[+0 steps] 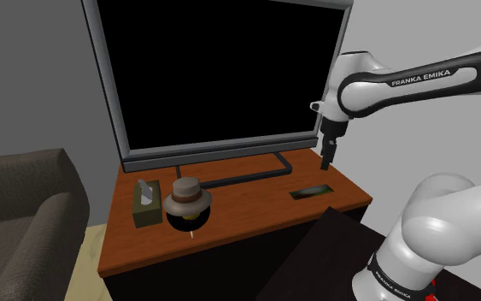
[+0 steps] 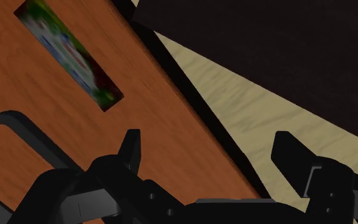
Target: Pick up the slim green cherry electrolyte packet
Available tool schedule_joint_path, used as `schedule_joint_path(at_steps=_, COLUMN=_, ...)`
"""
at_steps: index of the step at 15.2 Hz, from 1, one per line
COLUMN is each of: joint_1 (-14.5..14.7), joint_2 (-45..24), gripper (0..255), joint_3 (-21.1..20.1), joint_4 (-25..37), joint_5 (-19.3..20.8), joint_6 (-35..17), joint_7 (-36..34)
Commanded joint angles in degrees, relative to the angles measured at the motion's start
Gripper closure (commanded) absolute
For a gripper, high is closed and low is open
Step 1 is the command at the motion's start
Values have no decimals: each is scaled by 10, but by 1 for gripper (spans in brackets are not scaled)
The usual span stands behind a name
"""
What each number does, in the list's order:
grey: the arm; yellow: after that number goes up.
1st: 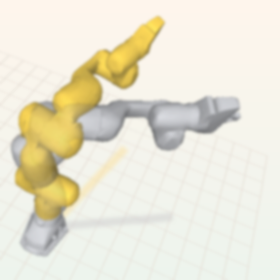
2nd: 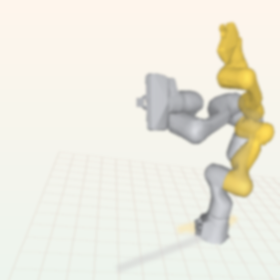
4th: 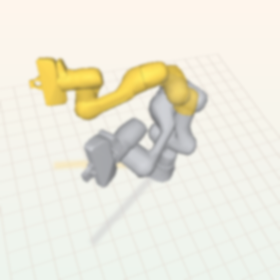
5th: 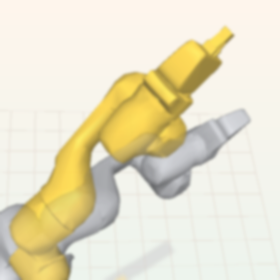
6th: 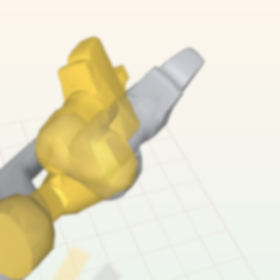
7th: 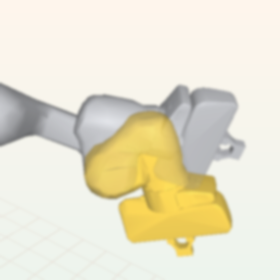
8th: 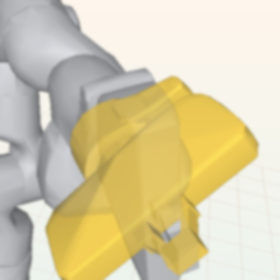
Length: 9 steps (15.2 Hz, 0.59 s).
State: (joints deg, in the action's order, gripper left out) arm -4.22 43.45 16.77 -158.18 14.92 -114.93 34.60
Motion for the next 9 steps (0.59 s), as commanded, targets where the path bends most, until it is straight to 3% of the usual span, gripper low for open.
schedule_joint_path(at_steps=1, joint_1=-7, joint_2=-23, gripper=0, joint_3=31, joint_4=-11, joint_5=21, joint_6=-39, joint_7=40)
schedule_joint_path(at_steps=5, joint_1=-11, joint_2=-98, gripper=0, joint_3=95, joint_4=-15, joint_5=51, joint_6=-125, joint_7=115)
schedule_joint_path(at_steps=9, joint_1=5, joint_2=-194, gripper=0, joint_3=164, joint_4=-1, joint_5=57, joint_6=-215, joint_7=199)
